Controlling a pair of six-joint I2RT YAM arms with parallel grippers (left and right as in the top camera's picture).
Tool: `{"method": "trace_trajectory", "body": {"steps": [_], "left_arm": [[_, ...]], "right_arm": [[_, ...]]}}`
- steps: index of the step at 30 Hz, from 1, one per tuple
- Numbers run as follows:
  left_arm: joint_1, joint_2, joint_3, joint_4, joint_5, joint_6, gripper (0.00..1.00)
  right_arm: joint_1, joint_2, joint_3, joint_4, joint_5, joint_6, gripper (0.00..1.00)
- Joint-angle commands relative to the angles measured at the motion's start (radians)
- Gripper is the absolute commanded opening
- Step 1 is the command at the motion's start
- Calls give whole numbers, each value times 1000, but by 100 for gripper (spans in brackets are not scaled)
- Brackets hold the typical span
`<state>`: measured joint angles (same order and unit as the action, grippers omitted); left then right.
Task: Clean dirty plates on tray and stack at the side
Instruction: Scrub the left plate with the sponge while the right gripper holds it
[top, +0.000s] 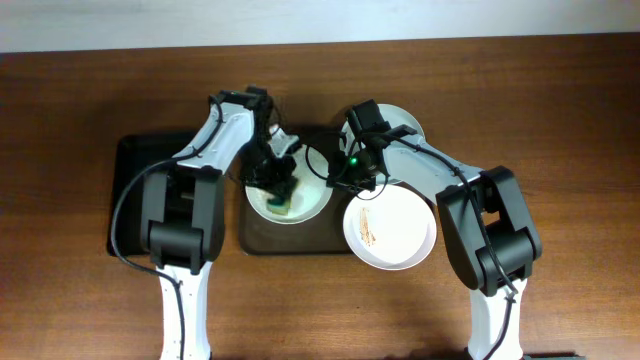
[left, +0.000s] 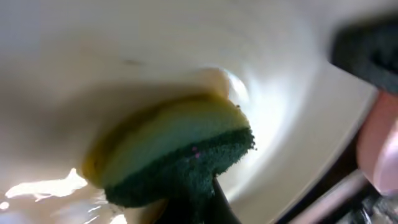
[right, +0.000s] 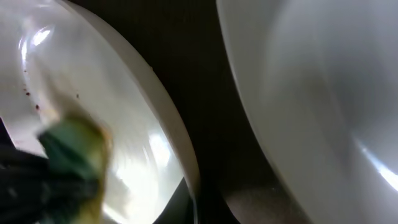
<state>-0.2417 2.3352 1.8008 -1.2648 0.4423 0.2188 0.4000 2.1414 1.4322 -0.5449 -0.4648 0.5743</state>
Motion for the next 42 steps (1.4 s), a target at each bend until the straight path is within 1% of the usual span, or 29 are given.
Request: {"method": "trace_trajectory", "body": {"steps": [1, 2, 3, 4, 6, 8, 10, 12, 13, 15, 16, 17, 19, 20, 21, 22, 23, 24, 25, 27, 28, 29, 30, 31, 32, 33, 35, 39, 42], "left_arm": [[4, 43, 6, -10, 93, 83, 1], [25, 43, 67, -18, 51, 15, 1], [50, 43, 165, -53, -19, -32, 1], [62, 43, 222, -70, -92, -77, 1], [74, 43, 304, -60, -313, -182, 1], [55, 50, 267, -1, -354, -182, 1], [22, 74, 237, 8, -370, -183, 1], [-40, 111, 172, 25, -499, -241, 1], [-60, 113, 115, 52, -569, -304, 1], [-71, 113, 37, 79, -645, -416, 1], [-71, 113, 21, 70, -645, -455, 1], [-71, 113, 21, 64, -647, -455, 1], [-68, 113, 21, 55, -631, -533, 1], [-68, 113, 21, 0, -573, -571, 1], [-68, 113, 21, -66, -515, -659, 1], [-68, 113, 21, -108, -446, -667, 1], [-68, 113, 22, -154, -383, -630, 1], [-68, 113, 24, -196, -342, -555, 1], [-68, 113, 29, -239, -314, -481, 1], [-68, 113, 34, -266, -291, -406, 1], [-68, 113, 34, -256, -292, -373, 1], [-64, 113, 34, -207, -292, -374, 1], [-62, 113, 34, -125, -292, -375, 1], [-64, 113, 34, 3, -293, -386, 1], [-68, 113, 34, 73, -297, -387, 1], [-71, 112, 34, 103, -333, -398, 1], [-72, 109, 47, 106, -388, -415, 1], [-72, 48, 91, 69, -386, -416, 1], [-56, -39, 135, 20, -386, -481, 1]], "right_arm": [[12, 21, -19, 4, 5, 6, 4], [12, 21, -19, 4, 5, 6, 4], [12, 21, -19, 3, 5, 6, 4], [12, 21, -19, 4, 5, 6, 4], [12, 21, -19, 8, 5, 6, 4], [12, 21, -19, 8, 5, 6, 4], [12, 21, -19, 8, 5, 6, 4], [12, 21, -19, 8, 5, 6, 4], [12, 21, -19, 8, 5, 6, 4], [12, 21, -19, 8, 5, 6, 4], [12, 21, -19, 8, 5, 6, 4], [12, 21, -19, 8, 5, 6, 4], [12, 21, -19, 10, 5, 6, 4], [12, 21, -19, 7, 5, 6, 4], [12, 21, -19, 8, 5, 6, 4], [12, 21, -19, 11, 5, 6, 4], [12, 21, -19, 11, 5, 6, 4], [12, 21, -19, 11, 5, 6, 4], [12, 21, -19, 11, 5, 6, 4], [12, 21, -19, 11, 5, 6, 4], [12, 21, -19, 11, 5, 6, 4], [12, 21, -19, 11, 5, 6, 4], [12, 21, -19, 11, 5, 6, 4], [12, 21, -19, 11, 5, 6, 4], [12, 21, -19, 11, 5, 6, 4], [12, 21, -19, 11, 9, 6, 4], [15, 21, -19, 11, 21, 7, 4], [22, 21, -19, 27, 37, 8, 4], [33, 21, -19, 33, 58, 22, 4]]}}
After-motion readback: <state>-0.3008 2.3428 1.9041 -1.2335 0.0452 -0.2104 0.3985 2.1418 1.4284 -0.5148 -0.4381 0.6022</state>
